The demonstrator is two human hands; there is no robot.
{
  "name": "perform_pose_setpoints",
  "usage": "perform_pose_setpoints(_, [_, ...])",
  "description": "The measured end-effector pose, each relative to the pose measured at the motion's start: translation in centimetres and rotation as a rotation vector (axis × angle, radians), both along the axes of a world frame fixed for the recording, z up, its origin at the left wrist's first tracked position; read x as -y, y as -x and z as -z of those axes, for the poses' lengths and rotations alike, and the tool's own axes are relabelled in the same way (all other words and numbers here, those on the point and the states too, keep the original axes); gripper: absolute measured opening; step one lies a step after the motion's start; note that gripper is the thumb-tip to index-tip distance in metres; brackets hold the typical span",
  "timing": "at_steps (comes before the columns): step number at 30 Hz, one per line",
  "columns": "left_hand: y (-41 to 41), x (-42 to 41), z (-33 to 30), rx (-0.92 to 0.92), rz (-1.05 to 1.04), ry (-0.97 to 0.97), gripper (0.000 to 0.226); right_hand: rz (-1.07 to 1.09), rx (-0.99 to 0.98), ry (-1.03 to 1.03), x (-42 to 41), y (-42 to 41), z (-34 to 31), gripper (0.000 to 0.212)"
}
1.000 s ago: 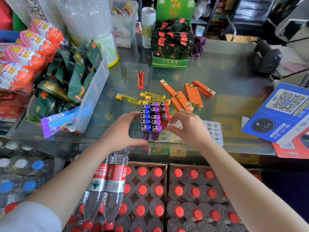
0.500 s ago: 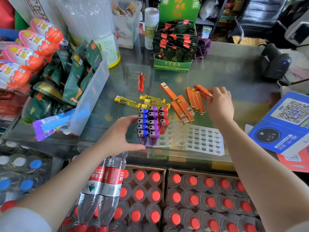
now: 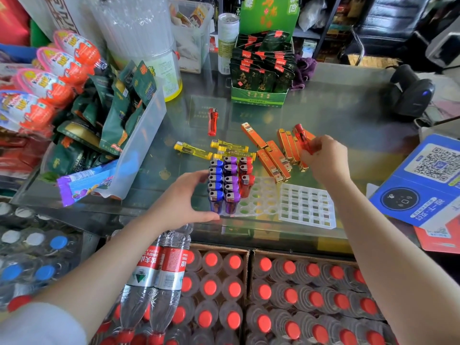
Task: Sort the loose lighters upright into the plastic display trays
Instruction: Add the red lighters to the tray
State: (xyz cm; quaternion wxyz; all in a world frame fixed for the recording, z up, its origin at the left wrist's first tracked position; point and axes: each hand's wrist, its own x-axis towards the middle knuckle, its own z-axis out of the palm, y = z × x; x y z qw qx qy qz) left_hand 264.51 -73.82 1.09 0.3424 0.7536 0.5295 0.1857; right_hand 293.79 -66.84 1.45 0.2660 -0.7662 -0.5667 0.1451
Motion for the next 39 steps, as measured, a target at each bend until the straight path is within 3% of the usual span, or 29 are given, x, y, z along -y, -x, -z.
perform_pose_setpoints(3, [0.0, 0.1, 0.1, 0.000, -0.002, -0.027, 0.076, -0.107, -0.287, -0.058, 3.9, 2.3, -1.0, 0.014])
perform_pose_setpoints(6, [0.1, 0.1, 0.1, -0.005, 0.003, -0.042, 0.075, -0.298, -0.550, 0.028, 7.6, 5.2, -1.2, 0.016])
perform_pose_setpoints(10, [0.1, 0.2, 0.3, -0.020, -0.002, -0.043, 0.077, -0.359, -0.618, 0.110, 9.6, 7.3, 0.1, 0.017])
perform_pose_setpoints(12, [0.3, 0.2, 0.4, -0.021, -0.010, -0.040, 0.077, -0.363, -0.579, 0.112, 9.8, 8.0, 0.5, 0.018])
perform_pose_setpoints(20, [1.0, 0.3, 0.8, 0.020, -0.027, -0.086, 0.070, -0.557, -0.035, 0.041, 9.0, 9.4, -0.8, 0.021])
perform_pose_setpoints(26, [1.2, 0.3, 0.6, 0.013, -0.050, -0.111, 0.071, -0.530, 0.162, 0.079, 8.8, 11.0, -0.6, 0.024])
perform_pose_setpoints(31, [2.6, 0.0, 0.9, -0.033, -0.071, -0.105, 0.076, -0.651, 0.186, 0.198, 6.0, 9.6, -2.4, 0.031])
perform_pose_setpoints(35, [3.8, -0.1, 1.1, -0.024, -0.086, -0.114, 0.077, -0.522, 0.061, 0.032, 1.6, 10.9, -3.3, 0.020])
perform_pose_setpoints(39, [4.9, -0.4, 1.1, -0.005, -0.100, -0.117, 0.077, -0.453, -0.010, 0.078, -3.3, 14.4, -1.9, 0.028])
